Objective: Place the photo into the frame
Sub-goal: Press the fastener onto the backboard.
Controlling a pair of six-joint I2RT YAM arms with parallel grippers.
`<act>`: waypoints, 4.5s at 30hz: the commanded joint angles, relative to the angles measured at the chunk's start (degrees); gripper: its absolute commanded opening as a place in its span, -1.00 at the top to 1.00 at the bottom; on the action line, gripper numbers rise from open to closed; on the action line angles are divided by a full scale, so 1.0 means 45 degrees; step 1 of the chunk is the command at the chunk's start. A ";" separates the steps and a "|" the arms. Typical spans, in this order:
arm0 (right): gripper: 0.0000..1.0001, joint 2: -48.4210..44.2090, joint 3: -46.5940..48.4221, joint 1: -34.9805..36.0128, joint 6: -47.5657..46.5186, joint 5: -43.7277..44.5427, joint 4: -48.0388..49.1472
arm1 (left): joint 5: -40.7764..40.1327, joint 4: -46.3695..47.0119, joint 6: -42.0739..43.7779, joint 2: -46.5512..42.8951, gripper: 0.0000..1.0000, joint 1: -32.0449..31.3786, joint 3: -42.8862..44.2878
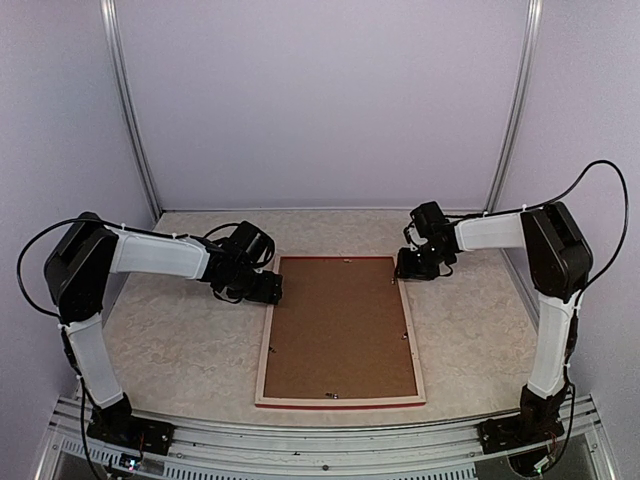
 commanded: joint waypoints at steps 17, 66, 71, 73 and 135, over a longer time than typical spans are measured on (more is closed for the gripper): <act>0.17 0.0575 0.0754 0.1045 -0.1047 0.1592 -0.1337 | -0.0001 0.0153 -0.0026 -0.0120 -0.60 -0.0052 -0.0236; 0.10 -0.0336 -0.0775 0.1509 -0.1530 0.0683 -0.1148 | -0.0165 0.0076 -0.0076 -0.0078 -0.60 -0.0159 -0.0399; 0.17 -0.0306 -0.0723 0.1509 -0.1588 0.0772 -0.1211 | -0.0180 0.0056 -0.0078 -0.0111 -0.60 -0.0159 -0.0432; 0.20 -0.0296 -0.0785 0.1504 -0.1617 0.0812 -0.1216 | -0.0188 0.0056 -0.0078 -0.0097 -0.60 -0.0159 -0.0450; 0.14 -0.1070 -0.3051 -0.1216 -0.0674 -0.4128 0.1407 | -0.0376 -0.0121 -0.0039 -0.0211 -0.60 -0.0198 -0.0512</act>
